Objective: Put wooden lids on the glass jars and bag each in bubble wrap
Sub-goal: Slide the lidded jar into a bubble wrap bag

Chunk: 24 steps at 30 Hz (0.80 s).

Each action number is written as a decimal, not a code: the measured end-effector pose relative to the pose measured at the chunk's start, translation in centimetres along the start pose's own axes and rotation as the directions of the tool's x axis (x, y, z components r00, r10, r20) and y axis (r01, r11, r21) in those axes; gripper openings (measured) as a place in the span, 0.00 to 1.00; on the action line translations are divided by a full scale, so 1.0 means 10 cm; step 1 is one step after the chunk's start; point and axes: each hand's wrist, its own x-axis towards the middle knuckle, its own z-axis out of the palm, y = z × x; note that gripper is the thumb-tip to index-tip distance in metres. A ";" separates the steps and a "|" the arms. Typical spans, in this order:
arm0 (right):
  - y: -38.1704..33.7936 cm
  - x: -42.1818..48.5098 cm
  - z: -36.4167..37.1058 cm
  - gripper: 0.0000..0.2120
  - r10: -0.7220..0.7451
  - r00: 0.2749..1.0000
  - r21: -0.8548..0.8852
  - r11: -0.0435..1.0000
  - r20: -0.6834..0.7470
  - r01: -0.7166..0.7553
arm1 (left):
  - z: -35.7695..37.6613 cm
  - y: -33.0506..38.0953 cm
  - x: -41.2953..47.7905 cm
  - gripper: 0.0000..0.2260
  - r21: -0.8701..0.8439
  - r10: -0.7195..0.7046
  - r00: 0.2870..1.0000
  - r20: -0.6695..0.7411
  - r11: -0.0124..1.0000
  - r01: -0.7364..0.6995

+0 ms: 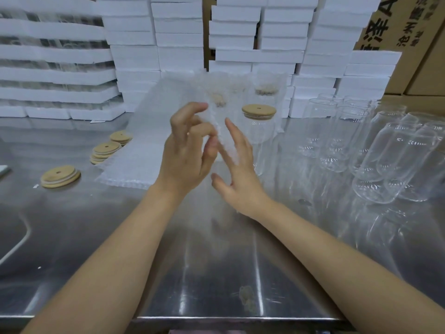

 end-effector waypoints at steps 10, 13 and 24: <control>0.10 0.04 -0.17 0.16 0.451 0.839 0.474 0.836 -0.304 -0.278 | -0.04 -0.13 -0.11 0.29 0.178 -0.798 0.598 0.077 0.601 0.779; 0.10 0.04 -0.19 0.17 0.419 0.848 0.477 0.847 -0.325 -0.236 | -0.09 -0.17 -0.12 0.19 0.133 -0.814 0.539 0.216 0.571 0.810; 0.08 -0.02 -0.10 0.33 0.372 0.923 0.344 0.883 -0.095 -0.320 | -0.10 -0.19 0.02 0.12 -0.386 -0.951 0.232 0.203 0.140 0.912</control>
